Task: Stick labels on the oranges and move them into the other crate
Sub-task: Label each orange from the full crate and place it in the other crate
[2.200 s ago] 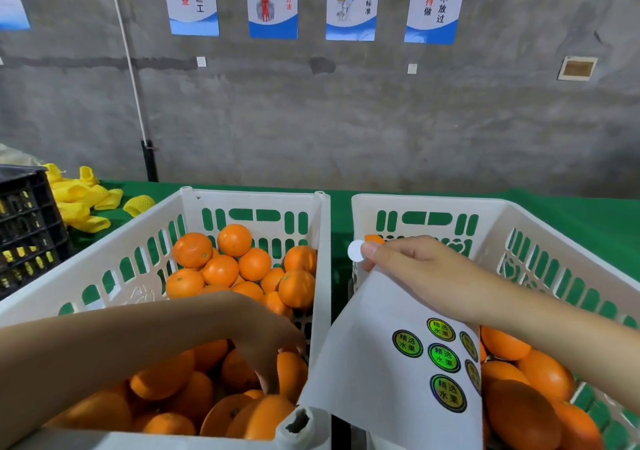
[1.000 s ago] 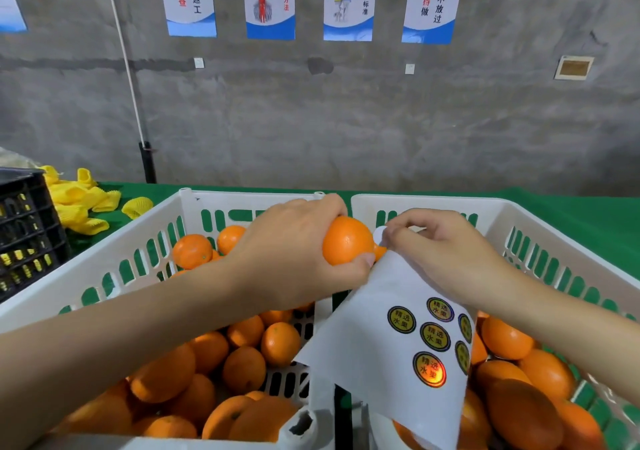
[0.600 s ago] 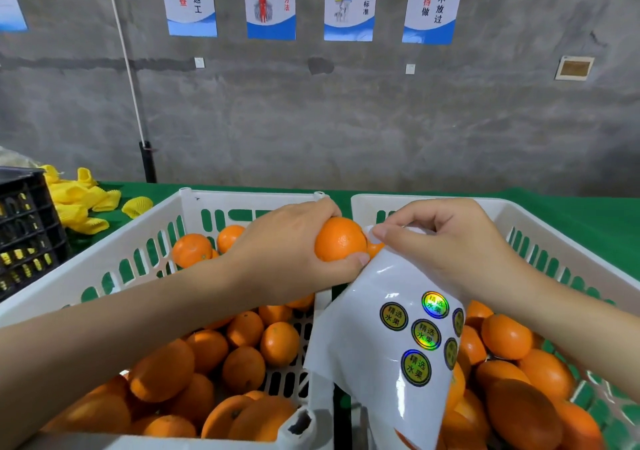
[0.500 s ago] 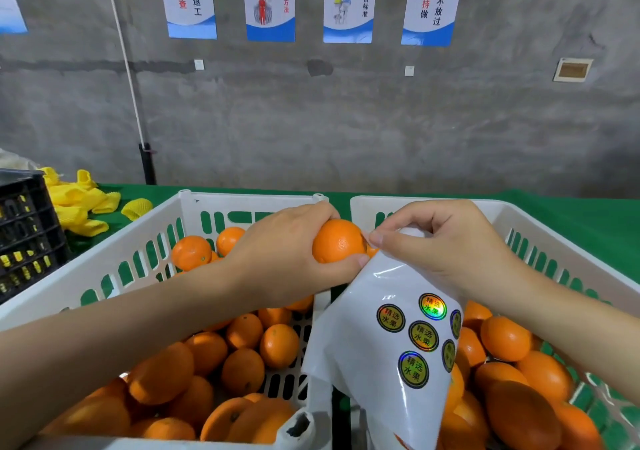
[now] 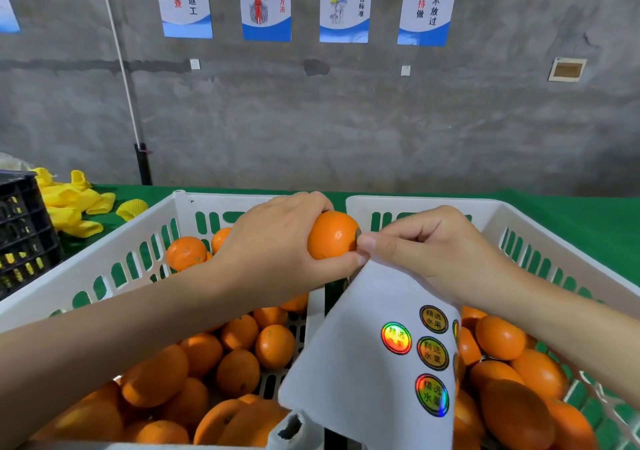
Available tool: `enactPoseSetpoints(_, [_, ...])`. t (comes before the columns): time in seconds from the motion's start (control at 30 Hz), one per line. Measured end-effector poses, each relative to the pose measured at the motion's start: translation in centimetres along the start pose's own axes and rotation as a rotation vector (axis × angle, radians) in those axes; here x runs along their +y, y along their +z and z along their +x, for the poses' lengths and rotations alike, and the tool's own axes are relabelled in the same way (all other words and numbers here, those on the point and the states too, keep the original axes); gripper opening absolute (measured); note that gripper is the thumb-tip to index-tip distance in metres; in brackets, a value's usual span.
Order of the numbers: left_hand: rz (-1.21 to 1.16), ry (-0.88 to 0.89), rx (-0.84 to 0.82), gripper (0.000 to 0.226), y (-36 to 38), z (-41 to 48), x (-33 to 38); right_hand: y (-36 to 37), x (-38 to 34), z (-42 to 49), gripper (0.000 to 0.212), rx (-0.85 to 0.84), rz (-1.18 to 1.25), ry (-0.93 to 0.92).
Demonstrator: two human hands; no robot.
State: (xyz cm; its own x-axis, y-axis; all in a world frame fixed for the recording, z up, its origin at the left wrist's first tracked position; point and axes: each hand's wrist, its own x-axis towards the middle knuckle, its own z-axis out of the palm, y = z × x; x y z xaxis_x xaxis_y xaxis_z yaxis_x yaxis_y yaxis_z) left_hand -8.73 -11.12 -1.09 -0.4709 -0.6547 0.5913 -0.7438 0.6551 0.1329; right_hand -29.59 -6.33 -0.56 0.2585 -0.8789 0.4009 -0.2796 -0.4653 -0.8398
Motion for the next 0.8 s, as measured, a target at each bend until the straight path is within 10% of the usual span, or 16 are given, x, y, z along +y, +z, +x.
enactPoseSetpoints(0.8, [-0.137, -0.100, -0.016, 0.071, 0.3, -0.1, -0.2, 0.3, -1.1, -0.4, 0.038, 0.101, -0.045, 0.009])
